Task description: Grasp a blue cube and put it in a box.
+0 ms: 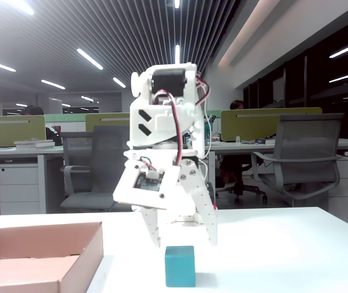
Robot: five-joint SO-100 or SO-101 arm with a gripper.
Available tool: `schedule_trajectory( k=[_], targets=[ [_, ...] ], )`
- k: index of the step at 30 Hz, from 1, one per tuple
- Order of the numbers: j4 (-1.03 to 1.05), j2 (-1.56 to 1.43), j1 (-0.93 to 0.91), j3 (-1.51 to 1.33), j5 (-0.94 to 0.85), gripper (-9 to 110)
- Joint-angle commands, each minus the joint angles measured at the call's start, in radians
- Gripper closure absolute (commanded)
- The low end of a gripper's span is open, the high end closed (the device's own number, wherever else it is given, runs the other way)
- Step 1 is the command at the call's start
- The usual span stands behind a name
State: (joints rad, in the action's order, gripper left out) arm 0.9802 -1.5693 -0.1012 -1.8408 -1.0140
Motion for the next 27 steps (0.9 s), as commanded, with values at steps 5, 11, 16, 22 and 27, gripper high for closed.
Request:
schedule_trajectory(
  k=[5,11,16,22,27],
  targets=[
    [-0.028,-0.003,-0.008,-0.021,-0.018,69],
    [-0.052,0.015,-0.011,-0.040,-0.026,70],
    [-0.087,0.034,-0.009,-0.052,-0.018,71],
    [-0.104,0.040,0.002,-0.067,-0.015,71],
    [-0.115,0.032,0.014,-0.080,-0.005,72]
  ],
)
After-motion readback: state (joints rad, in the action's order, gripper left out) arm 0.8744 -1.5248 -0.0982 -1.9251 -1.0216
